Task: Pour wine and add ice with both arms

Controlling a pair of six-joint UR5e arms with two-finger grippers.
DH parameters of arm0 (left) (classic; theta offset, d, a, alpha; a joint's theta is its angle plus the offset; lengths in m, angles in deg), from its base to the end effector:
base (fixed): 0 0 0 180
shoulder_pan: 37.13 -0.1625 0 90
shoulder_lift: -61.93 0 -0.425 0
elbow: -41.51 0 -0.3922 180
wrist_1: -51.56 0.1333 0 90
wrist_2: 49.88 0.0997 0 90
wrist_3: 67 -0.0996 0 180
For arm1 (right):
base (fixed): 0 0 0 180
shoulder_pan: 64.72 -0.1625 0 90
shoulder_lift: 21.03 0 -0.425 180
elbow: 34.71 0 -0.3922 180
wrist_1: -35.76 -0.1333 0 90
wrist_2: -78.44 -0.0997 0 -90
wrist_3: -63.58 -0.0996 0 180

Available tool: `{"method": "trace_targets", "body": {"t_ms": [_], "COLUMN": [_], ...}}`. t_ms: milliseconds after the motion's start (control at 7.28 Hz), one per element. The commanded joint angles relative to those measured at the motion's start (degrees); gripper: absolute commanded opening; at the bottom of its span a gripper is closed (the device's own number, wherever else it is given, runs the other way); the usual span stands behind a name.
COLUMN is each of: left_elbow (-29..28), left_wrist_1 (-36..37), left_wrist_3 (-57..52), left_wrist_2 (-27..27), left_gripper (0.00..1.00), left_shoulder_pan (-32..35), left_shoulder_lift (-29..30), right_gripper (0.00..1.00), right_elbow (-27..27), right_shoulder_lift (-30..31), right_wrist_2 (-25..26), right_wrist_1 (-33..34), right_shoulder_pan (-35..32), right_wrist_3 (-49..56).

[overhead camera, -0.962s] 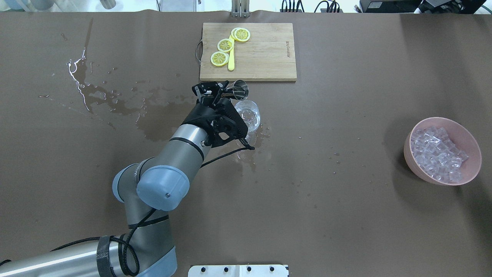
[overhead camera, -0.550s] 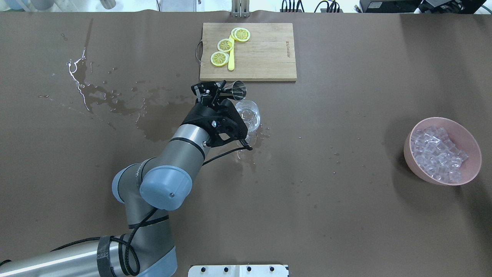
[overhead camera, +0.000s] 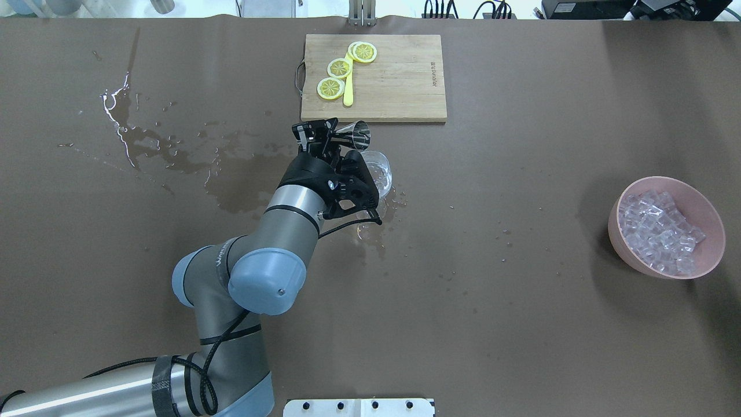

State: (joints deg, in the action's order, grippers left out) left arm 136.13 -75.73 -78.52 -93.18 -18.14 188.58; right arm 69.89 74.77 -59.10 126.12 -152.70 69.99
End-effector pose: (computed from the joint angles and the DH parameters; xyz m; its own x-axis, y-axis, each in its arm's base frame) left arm 0.5337 -0.4013 0.1606 0.8421 0.4209 0.3372 -0.3630 -0.0199 0.9316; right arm 0.0438 -0.4550 0.5772 0.6628 -0.2415 0.7088 0.1095 0.9676 0.2273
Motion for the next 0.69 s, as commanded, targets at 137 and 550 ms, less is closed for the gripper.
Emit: {"method": "trace_targets", "body": {"t_ms": [137, 550], "left_elbow": [-0.4, 0.0], "left_wrist_1": [3.0, 5.0], "left_wrist_3": [-1.5, -4.7], "left_wrist_2": [1.6, 1.8], "left_gripper": [0.00, 0.00], "left_shoulder_pan": [0.0, 0.0], "left_shoulder_lift": [0.4, 0.8], "right_gripper": [1.00, 1.00], "right_elbow": [0.0, -0.1], "right_shoulder_lift": [-0.1, -0.1], "right_wrist_2": [0.1, 0.1], "right_wrist_1": [-0.1, 0.0], "right_shoulder_pan": [0.0, 0.0], "right_wrist_3": [-0.1, -0.1]}}
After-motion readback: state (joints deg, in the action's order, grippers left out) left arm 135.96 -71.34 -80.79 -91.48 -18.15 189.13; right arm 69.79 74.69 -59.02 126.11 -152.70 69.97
